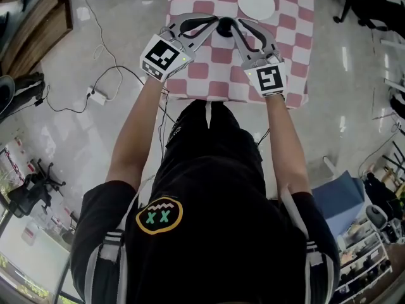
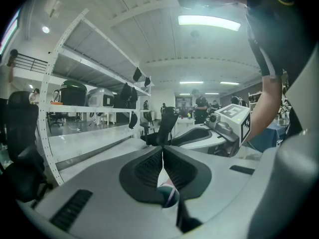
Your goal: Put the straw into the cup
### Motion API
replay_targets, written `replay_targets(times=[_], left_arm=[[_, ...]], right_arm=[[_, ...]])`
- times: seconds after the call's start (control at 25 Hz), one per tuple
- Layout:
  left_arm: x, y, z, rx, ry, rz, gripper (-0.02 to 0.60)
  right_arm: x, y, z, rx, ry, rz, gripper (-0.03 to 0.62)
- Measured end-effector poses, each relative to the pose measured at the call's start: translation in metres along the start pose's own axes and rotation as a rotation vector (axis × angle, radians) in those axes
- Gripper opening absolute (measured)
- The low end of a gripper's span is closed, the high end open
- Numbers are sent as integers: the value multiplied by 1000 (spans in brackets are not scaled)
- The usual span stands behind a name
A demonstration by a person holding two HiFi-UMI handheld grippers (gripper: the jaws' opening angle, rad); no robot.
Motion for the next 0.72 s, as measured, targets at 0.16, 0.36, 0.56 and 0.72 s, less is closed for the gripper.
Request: replay_targets(times=[0.16,0.36,0.56,0.72], left_arm=[[6,-11,29,31,-20,5,21],[9,-25,57,48,-28,16,21],[19,-40,79,63,-23,10,21],[28,-49,94,68,-13,-8,21]], right_arm=[[-13,-11,42,126,-19,33,81],[-25,-29,71,160,15,41,65],[-39,-46,91,169,38,50,23],[-50,-57,102,166,54,63,21]])
Point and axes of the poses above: the fingertips, and each gripper's own axes: y forward along the fingers, x to its right, z out of its top, the point moved 2 cm from there along -y, backward along the fingers, and after that the axes turned 13 degrees about y, right-handed, at the moved point
